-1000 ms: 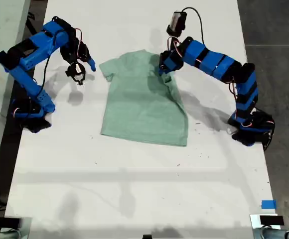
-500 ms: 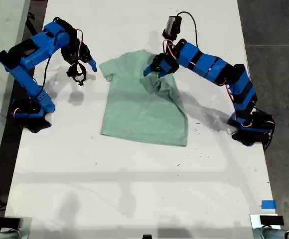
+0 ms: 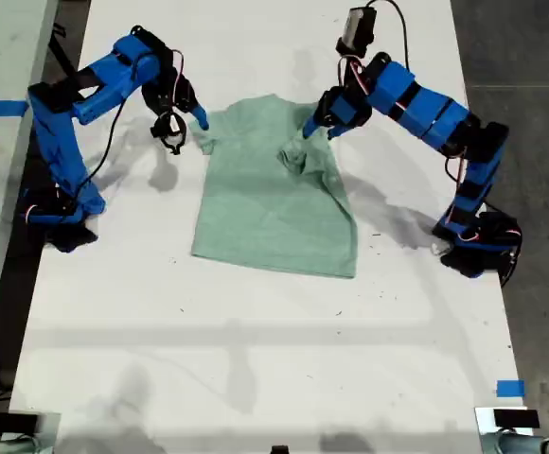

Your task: Fold tshirt

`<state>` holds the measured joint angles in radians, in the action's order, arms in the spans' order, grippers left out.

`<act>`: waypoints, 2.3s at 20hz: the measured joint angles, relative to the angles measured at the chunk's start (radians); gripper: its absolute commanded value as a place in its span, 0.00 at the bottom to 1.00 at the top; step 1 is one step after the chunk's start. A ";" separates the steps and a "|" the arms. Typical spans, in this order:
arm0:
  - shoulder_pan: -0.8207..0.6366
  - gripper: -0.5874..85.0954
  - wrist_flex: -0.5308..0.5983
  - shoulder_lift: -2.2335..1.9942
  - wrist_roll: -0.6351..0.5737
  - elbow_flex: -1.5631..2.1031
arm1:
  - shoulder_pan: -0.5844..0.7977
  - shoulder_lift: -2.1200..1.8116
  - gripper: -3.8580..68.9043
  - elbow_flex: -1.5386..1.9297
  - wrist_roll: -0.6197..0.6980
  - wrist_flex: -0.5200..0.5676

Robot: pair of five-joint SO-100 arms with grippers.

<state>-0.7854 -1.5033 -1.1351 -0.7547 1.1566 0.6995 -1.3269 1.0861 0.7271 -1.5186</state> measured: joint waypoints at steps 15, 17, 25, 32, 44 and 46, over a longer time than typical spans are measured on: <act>-0.017 0.01 0.021 0.400 -0.031 -0.345 | 0.000 -0.276 0.30 0.225 0.005 0.000; -0.017 0.01 0.021 0.402 -0.029 -0.345 | 0.000 -0.276 0.30 0.249 0.005 0.008; 0.005 0.01 -0.078 0.210 -0.014 -0.314 | 0.000 -0.318 0.30 0.367 0.005 0.071; 0.094 0.01 -0.066 0.084 -0.009 -0.316 | 0.009 -0.390 0.29 0.459 0.005 0.094; 0.313 0.27 0.403 0.379 -0.005 -0.410 | 0.015 -0.477 0.29 0.581 0.005 0.117; 0.308 0.28 0.440 0.428 -0.005 -0.410 | 0.015 -0.509 0.29 0.611 0.005 0.118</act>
<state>-0.4771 -1.0630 -0.7072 -0.7593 0.7470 0.7148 -1.8362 1.6966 0.7317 -1.4005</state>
